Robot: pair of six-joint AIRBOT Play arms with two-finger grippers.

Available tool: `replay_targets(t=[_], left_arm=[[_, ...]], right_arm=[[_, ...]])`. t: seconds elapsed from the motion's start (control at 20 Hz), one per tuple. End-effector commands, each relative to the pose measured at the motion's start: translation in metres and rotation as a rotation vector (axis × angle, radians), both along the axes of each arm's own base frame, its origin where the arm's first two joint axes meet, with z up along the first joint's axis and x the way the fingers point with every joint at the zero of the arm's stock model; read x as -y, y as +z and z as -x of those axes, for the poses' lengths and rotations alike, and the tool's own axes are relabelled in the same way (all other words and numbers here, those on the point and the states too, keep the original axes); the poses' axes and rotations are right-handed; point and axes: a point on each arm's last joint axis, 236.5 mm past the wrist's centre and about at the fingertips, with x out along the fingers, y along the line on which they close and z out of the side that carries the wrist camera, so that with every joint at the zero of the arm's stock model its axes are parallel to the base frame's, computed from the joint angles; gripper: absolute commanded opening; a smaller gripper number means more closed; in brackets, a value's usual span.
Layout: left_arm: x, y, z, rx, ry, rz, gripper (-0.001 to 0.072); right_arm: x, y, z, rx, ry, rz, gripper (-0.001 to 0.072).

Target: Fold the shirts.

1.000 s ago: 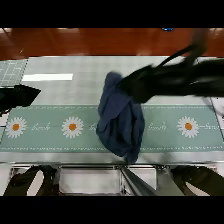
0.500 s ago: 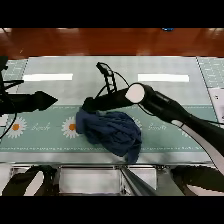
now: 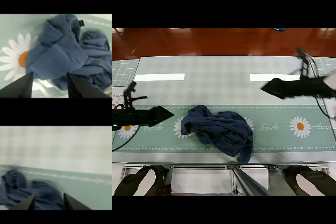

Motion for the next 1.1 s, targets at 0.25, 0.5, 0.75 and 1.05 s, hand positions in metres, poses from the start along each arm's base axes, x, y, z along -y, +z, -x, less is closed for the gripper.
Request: replay_targets(t=[0.25,0.5,0.75,1.05], left_arm=[[0.062,-0.05,-0.009,0.008,-0.111,0.165,0.0509],[0.085,-0.067,0.003,-0.068,-0.253,0.139,0.0456],[0.083,-0.054,-0.006,-0.052,-0.341,0.116,0.0025],[0.083,-0.048,-0.013,-0.03,-0.342,0.111,0.0025]], right_arm=[[0.032,-0.102,0.134,-0.264,-0.132,-0.056,0.0411],[0.019,-0.109,0.153,-0.333,-0.099,-0.106,0.0407],[-0.01,-0.127,0.18,-0.397,-0.01,-0.115,0.0407],[-0.068,-0.122,0.185,-0.35,0.098,-0.173,0.0407]])
